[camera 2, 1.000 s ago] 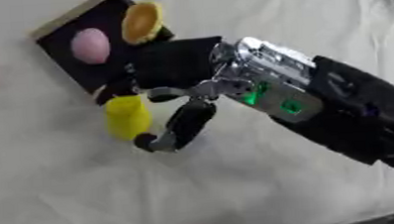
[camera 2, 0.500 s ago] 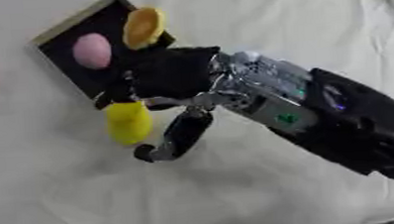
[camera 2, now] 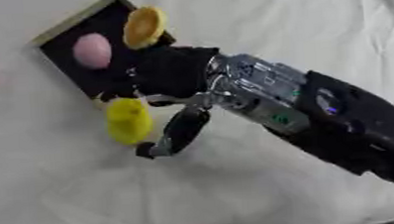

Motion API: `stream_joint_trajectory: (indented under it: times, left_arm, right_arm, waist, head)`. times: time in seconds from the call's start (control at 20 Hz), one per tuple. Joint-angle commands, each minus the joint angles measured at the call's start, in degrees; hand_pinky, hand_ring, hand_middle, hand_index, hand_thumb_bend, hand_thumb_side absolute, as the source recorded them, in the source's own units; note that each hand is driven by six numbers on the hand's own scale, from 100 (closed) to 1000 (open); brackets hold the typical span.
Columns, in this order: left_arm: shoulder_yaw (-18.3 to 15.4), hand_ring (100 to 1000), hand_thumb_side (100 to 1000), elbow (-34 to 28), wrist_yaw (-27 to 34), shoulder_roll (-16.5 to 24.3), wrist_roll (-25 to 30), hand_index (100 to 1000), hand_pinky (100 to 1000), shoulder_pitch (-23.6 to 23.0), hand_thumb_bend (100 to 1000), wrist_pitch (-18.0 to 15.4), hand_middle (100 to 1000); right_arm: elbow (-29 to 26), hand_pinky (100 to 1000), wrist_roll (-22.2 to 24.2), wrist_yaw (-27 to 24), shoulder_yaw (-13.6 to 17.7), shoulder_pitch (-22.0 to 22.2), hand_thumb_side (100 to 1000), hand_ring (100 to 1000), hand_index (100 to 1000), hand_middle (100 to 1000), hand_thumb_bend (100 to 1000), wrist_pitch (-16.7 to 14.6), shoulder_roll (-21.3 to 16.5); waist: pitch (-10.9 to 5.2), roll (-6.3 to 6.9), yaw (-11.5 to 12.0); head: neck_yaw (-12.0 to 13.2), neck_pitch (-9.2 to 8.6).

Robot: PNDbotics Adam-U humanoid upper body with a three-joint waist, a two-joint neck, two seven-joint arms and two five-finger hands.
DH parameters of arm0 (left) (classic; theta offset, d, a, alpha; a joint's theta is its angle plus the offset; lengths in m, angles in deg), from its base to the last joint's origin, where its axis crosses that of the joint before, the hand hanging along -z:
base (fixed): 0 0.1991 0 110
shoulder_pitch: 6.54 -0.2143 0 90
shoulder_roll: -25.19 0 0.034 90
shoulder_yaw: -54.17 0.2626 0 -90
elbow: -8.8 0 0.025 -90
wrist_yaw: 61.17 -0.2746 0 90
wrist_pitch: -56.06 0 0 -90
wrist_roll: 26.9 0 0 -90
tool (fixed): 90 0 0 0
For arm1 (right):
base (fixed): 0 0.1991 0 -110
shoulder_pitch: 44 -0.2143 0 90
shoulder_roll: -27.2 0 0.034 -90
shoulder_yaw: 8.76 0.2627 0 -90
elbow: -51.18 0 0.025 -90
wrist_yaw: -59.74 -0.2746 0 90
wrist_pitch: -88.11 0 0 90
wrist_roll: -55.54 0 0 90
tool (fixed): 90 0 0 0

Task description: Pick up objects on the table and place them in the box.

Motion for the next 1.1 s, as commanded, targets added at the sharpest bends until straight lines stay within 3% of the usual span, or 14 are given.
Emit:
stream_joint_trajectory:
  times: [0.05, 0.35, 0.6, 0.7, 0.85, 1.1]
  left_arm:
    - [-0.3, 714, 592, -0.9, 0.1, 0.5, 0.1, 789, 693, 0.2, 100, 0.1, 595]
    - [-0.3, 715, 592, -0.9, 0.1, 0.4, 0.1, 789, 693, 0.4, 100, 0.1, 596]
    - [-0.3, 716, 592, -0.9, 0.1, 0.4, 0.1, 789, 693, 0.4, 100, 0.1, 596]
    - [-0.2, 717, 592, -0.9, 0.1, 0.3, 0.2, 789, 693, 0.4, 100, 0.2, 597]
    - [-0.2, 717, 592, -0.9, 0.2, 0.3, 0.2, 789, 693, 0.3, 100, 0.2, 597]
    - [-0.2, 718, 592, -0.9, 0.2, 0.3, 0.2, 789, 693, 0.3, 100, 0.2, 597]
  right_arm:
    - [1.3, 917, -1.0, 0.3, 0.9, -0.3, 525, 936, 945, 821, 337, -0.1, -0.7]
    - [4.6, 917, -2.1, -2.2, 1.6, 0.1, 484, 935, 934, 808, 278, -1.2, -0.8]
    - [6.1, 916, -2.8, -2.9, 2.2, -0.1, 493, 936, 933, 810, 276, -3.0, -0.7]
    - [6.2, 911, -3.3, -1.4, 2.2, -0.4, 567, 938, 935, 823, 364, -3.0, -0.4]
    - [6.3, 907, -4.4, 2.5, 1.8, -0.8, 633, 939, 936, 831, 407, -2.8, 0.2]
    - [7.2, 908, -5.8, 6.2, 1.0, -0.8, 639, 940, 938, 833, 415, -3.2, 1.0]
  waist:
    - [-1.85, 1.15, 0.0]
    - [-1.70, 1.26, 0.0]
    - [-1.67, 1.32, 0.0]
    - [-1.72, 1.36, 0.0]
    - [-1.80, 1.44, -0.1]
    - [-1.85, 1.50, -0.1]
  head:
    - [-1.1, -0.19]
    - [-2.4, -0.48]
    - [-1.8, -0.69]
    - [-1.4, -1.05]
    - [-1.1, -1.31]
    - [-1.0, -1.50]
